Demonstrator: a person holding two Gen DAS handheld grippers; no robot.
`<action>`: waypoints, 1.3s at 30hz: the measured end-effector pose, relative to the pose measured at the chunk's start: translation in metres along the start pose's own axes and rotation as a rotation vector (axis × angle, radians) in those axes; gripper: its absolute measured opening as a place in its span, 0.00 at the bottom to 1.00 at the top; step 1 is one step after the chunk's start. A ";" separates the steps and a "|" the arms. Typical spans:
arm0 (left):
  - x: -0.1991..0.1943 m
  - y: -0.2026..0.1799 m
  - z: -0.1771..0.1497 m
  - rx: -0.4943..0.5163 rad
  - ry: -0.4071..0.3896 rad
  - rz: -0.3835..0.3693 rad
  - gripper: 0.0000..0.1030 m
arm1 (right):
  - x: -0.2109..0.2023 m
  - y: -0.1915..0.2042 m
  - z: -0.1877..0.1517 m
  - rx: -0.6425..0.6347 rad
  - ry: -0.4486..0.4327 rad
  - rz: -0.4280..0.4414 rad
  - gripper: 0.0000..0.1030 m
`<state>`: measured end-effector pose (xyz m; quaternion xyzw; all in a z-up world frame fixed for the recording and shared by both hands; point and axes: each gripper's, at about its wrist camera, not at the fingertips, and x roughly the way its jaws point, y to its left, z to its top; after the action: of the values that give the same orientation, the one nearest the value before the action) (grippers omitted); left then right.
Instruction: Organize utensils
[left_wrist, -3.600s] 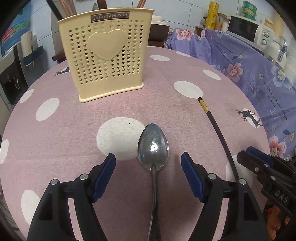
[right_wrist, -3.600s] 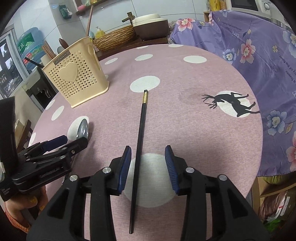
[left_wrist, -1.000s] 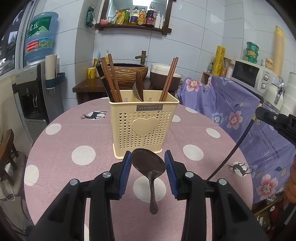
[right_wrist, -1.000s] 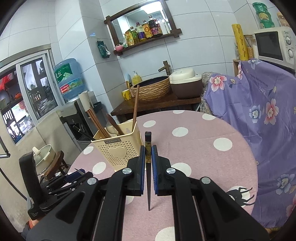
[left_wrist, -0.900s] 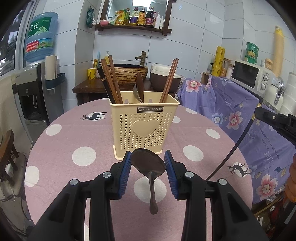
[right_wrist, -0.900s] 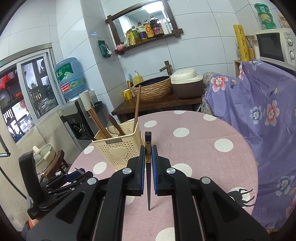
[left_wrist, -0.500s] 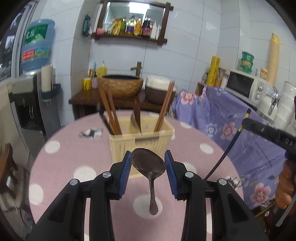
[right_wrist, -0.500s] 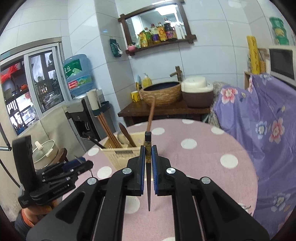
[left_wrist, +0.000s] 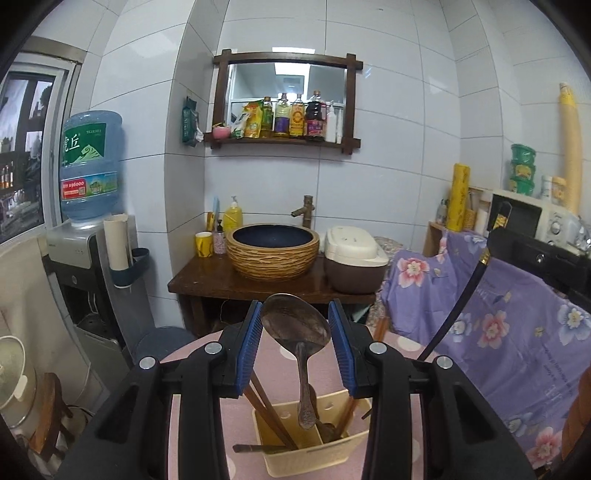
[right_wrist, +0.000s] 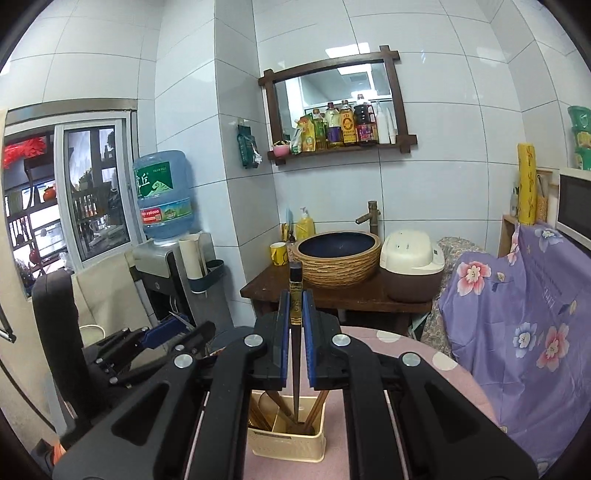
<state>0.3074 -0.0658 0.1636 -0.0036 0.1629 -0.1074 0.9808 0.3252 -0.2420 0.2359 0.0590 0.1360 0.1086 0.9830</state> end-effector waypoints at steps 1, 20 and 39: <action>0.005 0.000 -0.006 -0.003 0.009 0.008 0.36 | 0.005 0.000 -0.005 0.002 0.003 -0.008 0.07; 0.050 -0.010 -0.083 0.093 0.097 0.081 0.36 | 0.074 -0.020 -0.107 0.062 0.148 -0.040 0.08; -0.030 0.003 -0.101 0.069 -0.016 0.047 0.95 | 0.012 -0.032 -0.141 0.053 0.060 -0.105 0.68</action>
<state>0.2483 -0.0537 0.0775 0.0331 0.1511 -0.0896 0.9839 0.3036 -0.2583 0.0932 0.0746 0.1709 0.0549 0.9809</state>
